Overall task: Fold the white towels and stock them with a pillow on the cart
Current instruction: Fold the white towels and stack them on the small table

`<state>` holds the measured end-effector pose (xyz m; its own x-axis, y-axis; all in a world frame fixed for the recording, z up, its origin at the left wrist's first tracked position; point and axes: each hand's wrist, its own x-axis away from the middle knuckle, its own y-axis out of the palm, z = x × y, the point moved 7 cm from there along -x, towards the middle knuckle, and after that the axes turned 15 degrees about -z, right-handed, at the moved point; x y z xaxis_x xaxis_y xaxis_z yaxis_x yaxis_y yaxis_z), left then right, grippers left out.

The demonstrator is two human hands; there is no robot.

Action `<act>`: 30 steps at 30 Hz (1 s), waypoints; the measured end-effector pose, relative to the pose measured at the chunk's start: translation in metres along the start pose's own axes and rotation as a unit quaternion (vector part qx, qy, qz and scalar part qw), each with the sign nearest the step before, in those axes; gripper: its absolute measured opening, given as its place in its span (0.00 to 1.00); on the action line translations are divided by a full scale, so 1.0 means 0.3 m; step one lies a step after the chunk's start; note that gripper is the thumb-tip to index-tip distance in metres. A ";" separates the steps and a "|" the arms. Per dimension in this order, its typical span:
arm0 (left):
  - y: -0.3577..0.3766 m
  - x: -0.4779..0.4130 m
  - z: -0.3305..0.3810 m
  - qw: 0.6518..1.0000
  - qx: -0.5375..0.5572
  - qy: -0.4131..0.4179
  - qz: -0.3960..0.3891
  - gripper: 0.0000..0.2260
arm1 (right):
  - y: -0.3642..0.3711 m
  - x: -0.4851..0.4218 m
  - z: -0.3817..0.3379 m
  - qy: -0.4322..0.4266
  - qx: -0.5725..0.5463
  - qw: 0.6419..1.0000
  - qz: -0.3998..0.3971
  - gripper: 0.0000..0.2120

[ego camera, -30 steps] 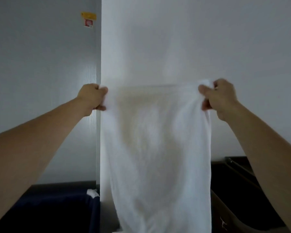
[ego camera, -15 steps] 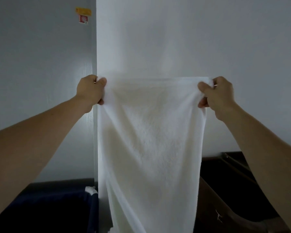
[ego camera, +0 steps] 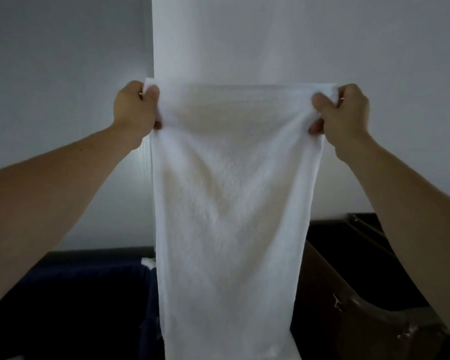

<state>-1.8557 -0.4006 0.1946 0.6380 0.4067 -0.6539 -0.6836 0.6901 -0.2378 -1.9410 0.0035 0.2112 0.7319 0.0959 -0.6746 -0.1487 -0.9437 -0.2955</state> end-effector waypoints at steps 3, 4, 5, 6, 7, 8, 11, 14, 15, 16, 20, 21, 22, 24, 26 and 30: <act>-0.014 0.007 0.024 0.999 0.012 0.027 0.037 0.14 | -0.003 0.022 -0.017 -0.038 -0.003 0.999 0.022 0.11; -0.017 0.006 0.027 0.998 0.023 0.035 0.043 0.13 | -0.006 0.028 -0.018 -0.048 0.002 0.998 0.029 0.11; -0.016 0.004 0.023 0.998 0.025 0.037 0.041 0.13 | -0.008 0.028 -0.013 -0.049 0.011 0.998 0.029 0.11; -0.012 -0.001 0.013 0.999 0.019 0.026 0.025 0.13 | -0.009 0.026 -0.006 -0.037 0.019 0.999 0.020 0.12; 0.000 -0.004 0.001 1.000 0.011 0.001 -0.007 0.13 | -0.009 0.024 0.001 -0.018 0.024 1.000 0.007 0.12; 0.014 -0.007 -0.009 0.999 0.010 -0.020 -0.043 0.13 | -0.012 0.024 0.006 -0.010 0.025 1.000 0.003 0.12; -0.008 -0.024 0.044 0.999 0.033 0.012 -0.012 0.11 | -0.038 0.040 -0.018 -0.059 -0.007 0.995 0.076 0.13; -0.013 -0.031 0.072 0.999 0.052 -0.005 -0.002 0.12 | -0.019 0.027 -0.002 -0.009 -0.019 0.999 0.050 0.12; -0.004 -0.029 0.068 0.999 0.034 -0.012 -0.017 0.13 | -0.028 0.017 -0.004 0.003 -0.002 0.999 0.044 0.12; 0.002 -0.026 0.058 0.999 0.023 -0.015 -0.026 0.13 | -0.044 0.002 -0.007 0.004 0.007 0.999 0.041 0.12; 0.011 -0.008 0.042 0.999 0.051 -0.011 0.000 0.14 | -0.070 -0.022 -0.038 -0.017 0.016 0.998 0.051 0.13; 0.012 -0.009 0.045 0.999 0.052 -0.013 0.006 0.14 | -0.065 -0.026 -0.041 -0.017 0.017 0.998 0.050 0.13; 0.015 -0.014 0.048 0.999 0.052 -0.013 0.008 0.13 | -0.062 -0.031 -0.039 -0.017 0.015 0.998 0.051 0.13; 0.022 -0.034 0.047 0.999 0.048 -0.011 0.006 0.12 | -0.061 -0.043 -0.028 -0.007 0.006 0.998 0.056 0.13; 0.041 -0.060 0.029 0.999 0.050 -0.021 -0.002 0.10 | -0.047 -0.060 -0.003 0.010 -0.010 0.999 0.042 0.12; 0.121 -0.093 -0.084 0.989 0.069 -0.114 -0.063 0.10 | 0.019 -0.089 0.091 0.052 -0.051 0.997 -0.016 0.10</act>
<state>-1.9072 -0.4021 0.1863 0.7892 0.4262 -0.4422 -0.5491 0.8122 -0.1971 -1.9796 0.0042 0.2092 0.8012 0.0972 -0.5904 -0.0598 -0.9688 -0.2406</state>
